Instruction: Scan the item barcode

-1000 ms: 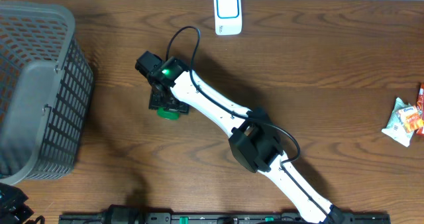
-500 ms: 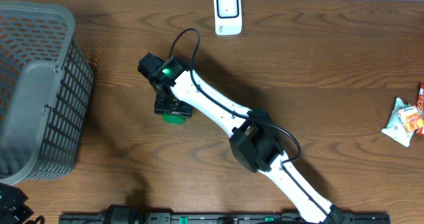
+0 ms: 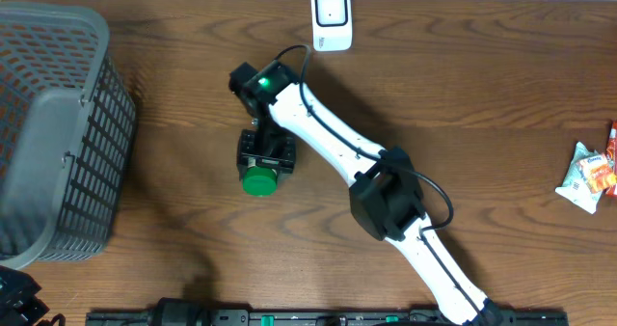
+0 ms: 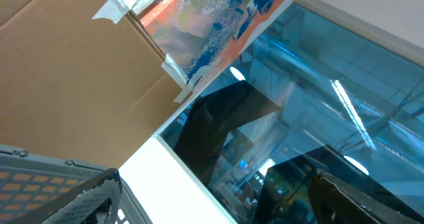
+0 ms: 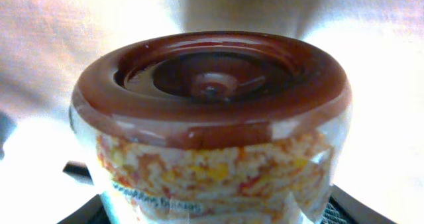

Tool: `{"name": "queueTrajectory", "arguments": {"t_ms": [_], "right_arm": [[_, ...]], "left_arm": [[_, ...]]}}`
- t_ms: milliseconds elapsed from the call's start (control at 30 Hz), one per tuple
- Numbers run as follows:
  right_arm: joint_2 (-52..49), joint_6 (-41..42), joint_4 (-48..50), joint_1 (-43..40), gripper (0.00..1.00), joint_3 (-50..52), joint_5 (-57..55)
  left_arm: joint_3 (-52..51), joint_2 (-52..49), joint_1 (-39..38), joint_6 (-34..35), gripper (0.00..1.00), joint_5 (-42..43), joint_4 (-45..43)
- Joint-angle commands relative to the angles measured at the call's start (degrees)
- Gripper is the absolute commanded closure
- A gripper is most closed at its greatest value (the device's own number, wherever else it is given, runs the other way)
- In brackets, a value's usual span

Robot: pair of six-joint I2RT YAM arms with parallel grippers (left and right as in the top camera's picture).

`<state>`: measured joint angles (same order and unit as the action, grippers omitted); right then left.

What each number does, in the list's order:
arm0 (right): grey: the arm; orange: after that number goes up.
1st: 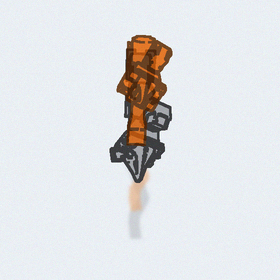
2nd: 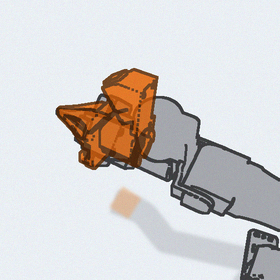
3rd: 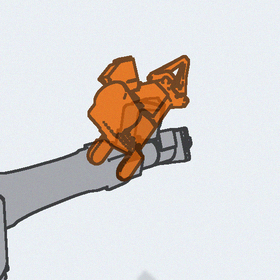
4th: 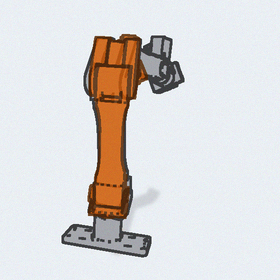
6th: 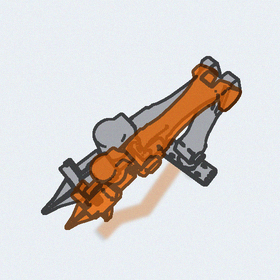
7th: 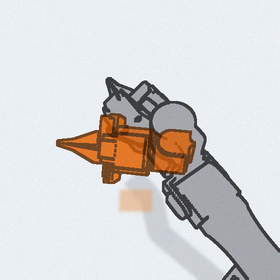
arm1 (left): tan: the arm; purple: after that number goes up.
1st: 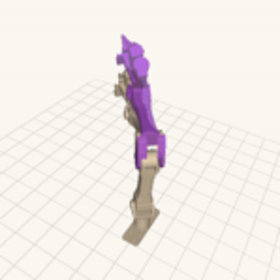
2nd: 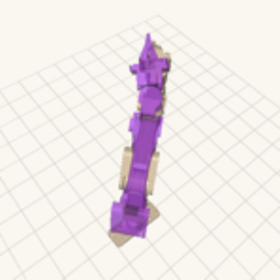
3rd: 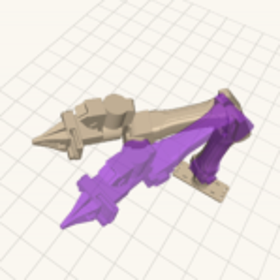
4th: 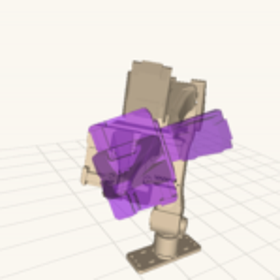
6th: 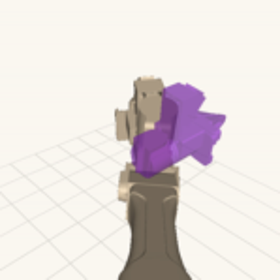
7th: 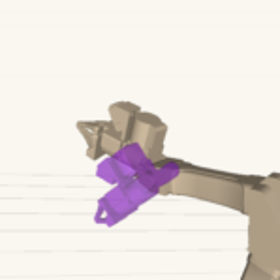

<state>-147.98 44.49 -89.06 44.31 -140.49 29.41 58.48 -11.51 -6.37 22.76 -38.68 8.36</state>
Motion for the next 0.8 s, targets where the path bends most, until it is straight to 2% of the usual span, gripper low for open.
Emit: {"name": "queueTrajectory", "arguments": {"t_ms": [0, 200, 600, 767], "right_arm": [[3.0, -4.6, -2.8, -1.3, 0.45, -0.1, 5.3], [3.0, -11.7, -8.3, -2.0, 0.41, 0.0, 7.7], [2.9, -16.3, -8.3, -2.0, 0.34, 0.4, 12.8], [2.9, -17.0, -8.3, -2.0, 0.32, 5.0, 13.5]], "left_arm": [[-0.2, 0.3, 0.3, 0.5, 0.10, 0.7, -0.2], [-0.2, 0.3, 0.3, 0.5, 0.10, 0.7, 0.2], [-0.2, 0.3, 0.3, 0.5, 0.10, 0.7, 0.8], [-0.2, 0.3, 0.3, 0.5, 0.10, 0.7, 1.2]]}}
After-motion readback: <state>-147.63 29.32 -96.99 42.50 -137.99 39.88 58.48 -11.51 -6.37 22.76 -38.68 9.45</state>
